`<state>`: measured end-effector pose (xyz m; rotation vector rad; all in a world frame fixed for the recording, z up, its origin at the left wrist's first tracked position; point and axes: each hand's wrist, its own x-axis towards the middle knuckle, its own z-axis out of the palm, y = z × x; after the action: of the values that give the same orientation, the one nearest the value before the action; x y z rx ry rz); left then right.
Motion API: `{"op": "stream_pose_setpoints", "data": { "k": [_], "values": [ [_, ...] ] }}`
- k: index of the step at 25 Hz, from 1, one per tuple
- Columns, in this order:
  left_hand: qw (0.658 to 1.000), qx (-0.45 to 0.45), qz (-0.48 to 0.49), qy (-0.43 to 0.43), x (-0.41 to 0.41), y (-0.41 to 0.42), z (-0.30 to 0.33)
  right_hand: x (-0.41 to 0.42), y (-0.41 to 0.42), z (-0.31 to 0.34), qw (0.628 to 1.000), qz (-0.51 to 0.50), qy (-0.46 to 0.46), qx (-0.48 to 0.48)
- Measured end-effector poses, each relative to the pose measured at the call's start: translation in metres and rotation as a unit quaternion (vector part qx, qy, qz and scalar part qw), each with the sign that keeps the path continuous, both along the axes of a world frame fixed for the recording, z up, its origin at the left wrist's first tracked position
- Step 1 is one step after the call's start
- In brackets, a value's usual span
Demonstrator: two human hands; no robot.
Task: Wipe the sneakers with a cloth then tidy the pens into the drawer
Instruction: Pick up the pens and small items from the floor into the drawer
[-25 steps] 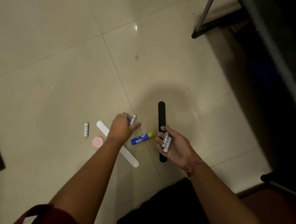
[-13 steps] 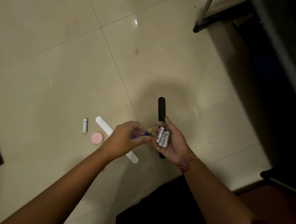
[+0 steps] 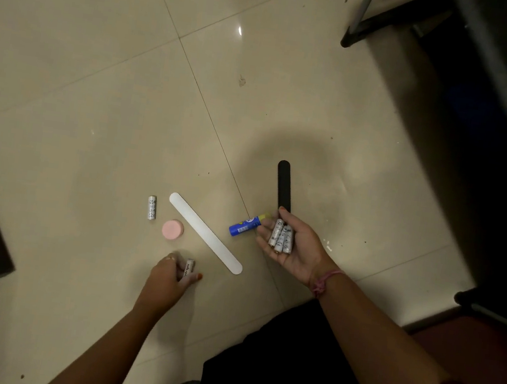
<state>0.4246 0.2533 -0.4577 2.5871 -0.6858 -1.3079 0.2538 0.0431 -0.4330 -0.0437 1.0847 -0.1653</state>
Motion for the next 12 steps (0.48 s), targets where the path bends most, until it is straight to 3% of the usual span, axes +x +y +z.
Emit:
{"op": "stream_pose_setpoints", "data": {
  "k": [2,4,7,9,12],
  "values": [
    [0.998,-0.025,-0.034,0.040,0.011,0.002,0.007,0.000,0.001,0.000,1.000,0.006,0.000,0.001],
    [0.996,-0.070,0.002,0.063,0.031,0.005,0.021,0.000,0.001,0.001,1.000,0.006,0.003,-0.001],
    [0.979,-0.129,0.142,-0.070,0.072,-0.005,0.024,0.001,0.001,0.000,1.000,0.002,0.007,-0.001],
    [0.968,-0.096,0.201,-0.116,0.099,-0.019,0.013,0.002,0.002,0.002,1.000,0.002,0.008,0.003],
    [0.980,-0.048,0.175,-0.086,0.116,-0.043,-0.010,0.002,0.002,0.006,1.000,0.000,-0.004,0.010]
  ]
}}
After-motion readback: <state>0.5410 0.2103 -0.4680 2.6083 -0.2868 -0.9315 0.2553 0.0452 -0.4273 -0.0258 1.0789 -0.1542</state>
